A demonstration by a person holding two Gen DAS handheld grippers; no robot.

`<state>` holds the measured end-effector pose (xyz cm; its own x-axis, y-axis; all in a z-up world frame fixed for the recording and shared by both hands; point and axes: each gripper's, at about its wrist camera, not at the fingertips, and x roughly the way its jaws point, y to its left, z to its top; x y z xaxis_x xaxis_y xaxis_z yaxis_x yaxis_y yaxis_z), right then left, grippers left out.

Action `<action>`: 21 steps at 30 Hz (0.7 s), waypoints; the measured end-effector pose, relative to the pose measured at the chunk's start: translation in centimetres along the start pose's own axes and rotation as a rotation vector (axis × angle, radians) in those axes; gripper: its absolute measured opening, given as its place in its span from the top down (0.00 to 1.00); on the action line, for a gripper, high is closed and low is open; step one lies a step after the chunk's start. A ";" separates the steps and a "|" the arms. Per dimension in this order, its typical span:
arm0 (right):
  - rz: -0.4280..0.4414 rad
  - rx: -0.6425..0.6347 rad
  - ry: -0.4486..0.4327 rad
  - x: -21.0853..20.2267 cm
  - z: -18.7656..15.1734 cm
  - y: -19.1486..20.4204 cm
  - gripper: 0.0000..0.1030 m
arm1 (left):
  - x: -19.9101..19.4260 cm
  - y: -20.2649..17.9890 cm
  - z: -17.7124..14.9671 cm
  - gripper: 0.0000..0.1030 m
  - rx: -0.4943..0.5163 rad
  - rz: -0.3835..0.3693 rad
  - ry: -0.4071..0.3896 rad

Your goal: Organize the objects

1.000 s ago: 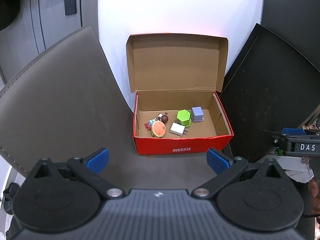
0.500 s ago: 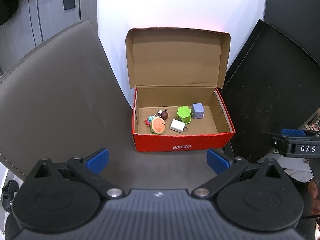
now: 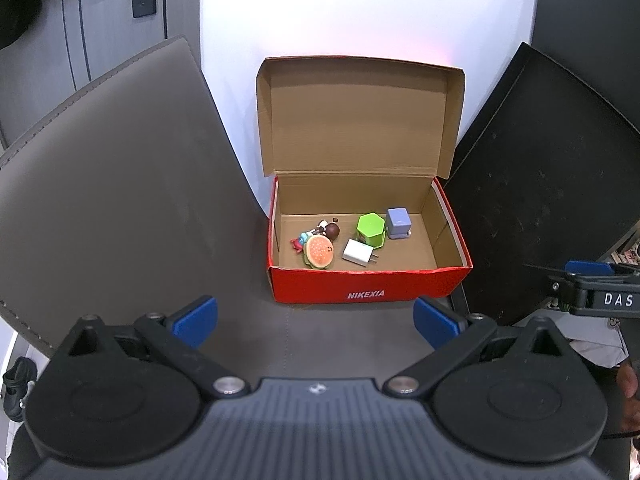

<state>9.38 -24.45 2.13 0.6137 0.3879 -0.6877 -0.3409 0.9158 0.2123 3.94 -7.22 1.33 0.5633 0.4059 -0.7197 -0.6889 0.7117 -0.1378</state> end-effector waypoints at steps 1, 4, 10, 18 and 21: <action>0.000 0.000 0.000 0.0 0.0 0.0 0.00 | -0.1 0.0 0.0 0.00 -0.001 0.000 -0.001; 0.001 -0.002 -0.001 0.0 0.1 0.1 0.00 | -0.2 -0.1 0.0 0.00 -0.001 0.001 -0.003; -0.001 -0.004 -0.001 0.0 0.1 0.0 0.00 | -0.3 -0.1 0.1 0.00 -0.001 0.001 -0.003; -0.001 -0.007 -0.002 -0.1 0.1 0.0 0.00 | -0.6 -0.1 0.1 0.00 0.000 0.003 -0.007; 0.000 -0.006 -0.002 -0.1 0.1 0.0 0.00 | -0.7 -0.1 0.1 0.00 0.002 0.002 -0.012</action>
<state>9.39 -24.49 2.28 0.6152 0.3876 -0.6865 -0.3451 0.9153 0.2076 3.69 -7.53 1.91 0.5671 0.4145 -0.7118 -0.6891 0.7121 -0.1343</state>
